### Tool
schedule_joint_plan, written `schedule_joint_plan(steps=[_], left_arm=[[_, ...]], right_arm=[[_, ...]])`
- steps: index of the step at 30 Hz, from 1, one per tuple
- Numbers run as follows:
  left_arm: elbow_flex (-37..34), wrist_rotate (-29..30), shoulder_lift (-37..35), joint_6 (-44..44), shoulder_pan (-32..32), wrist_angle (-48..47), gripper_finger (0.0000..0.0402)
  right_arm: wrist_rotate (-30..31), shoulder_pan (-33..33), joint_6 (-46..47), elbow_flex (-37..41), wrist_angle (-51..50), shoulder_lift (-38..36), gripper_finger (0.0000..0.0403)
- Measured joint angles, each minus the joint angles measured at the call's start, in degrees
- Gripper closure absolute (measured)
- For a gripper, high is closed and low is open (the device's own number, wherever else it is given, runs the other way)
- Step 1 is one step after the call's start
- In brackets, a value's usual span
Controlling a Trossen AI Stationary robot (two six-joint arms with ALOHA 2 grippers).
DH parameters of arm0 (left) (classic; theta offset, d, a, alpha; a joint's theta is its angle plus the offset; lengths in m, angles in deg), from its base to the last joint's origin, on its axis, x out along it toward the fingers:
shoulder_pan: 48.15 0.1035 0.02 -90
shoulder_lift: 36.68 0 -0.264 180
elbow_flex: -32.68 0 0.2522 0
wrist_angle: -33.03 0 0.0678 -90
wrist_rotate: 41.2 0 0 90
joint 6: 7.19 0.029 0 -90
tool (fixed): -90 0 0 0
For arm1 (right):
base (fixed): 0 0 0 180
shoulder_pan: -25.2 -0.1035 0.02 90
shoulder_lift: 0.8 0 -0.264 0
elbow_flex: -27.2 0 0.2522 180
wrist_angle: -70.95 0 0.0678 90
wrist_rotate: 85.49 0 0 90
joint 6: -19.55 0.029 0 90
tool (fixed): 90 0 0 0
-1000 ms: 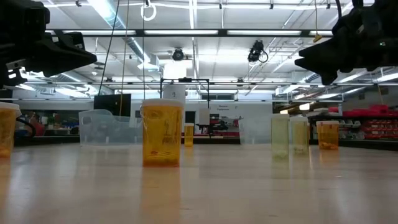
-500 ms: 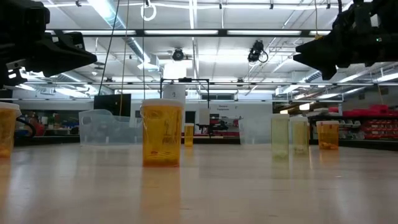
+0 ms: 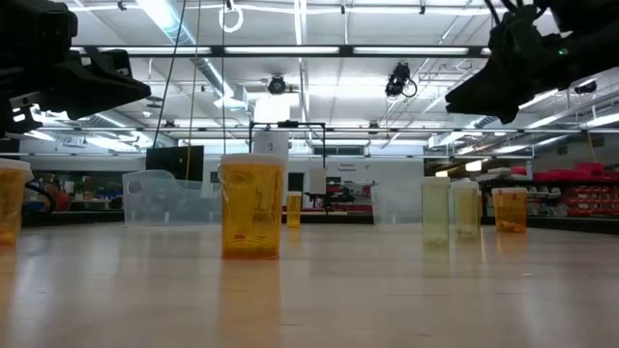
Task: Pick and place medicine bottles into bin by pill shape (circle, oval)
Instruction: Put the right slim yellow pill bottle into the right transparent bin
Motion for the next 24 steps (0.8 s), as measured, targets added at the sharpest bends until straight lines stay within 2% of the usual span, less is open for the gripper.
schedule_joint_plan(steps=[3, 11, 24], left_arm=[[-0.01, -0.01, 0.0, 0.02, 0.02, 0.01, 0.0351], [0.0, 0.0, 0.0, 0.0, 0.0, 0.02, 0.0342], [0.0, 0.0, 0.0, 0.0, 0.02, 0.02, 0.0348]], right_arm=[[-0.15, 0.0, 0.84, -1.08, -0.31, 3.58, 0.024], [-6.82, 0.0, 1.78, -4.45, -1.33, 13.11, 0.024], [-13.63, -0.02, -0.79, -16.8, -12.18, 28.76, 0.0219]])
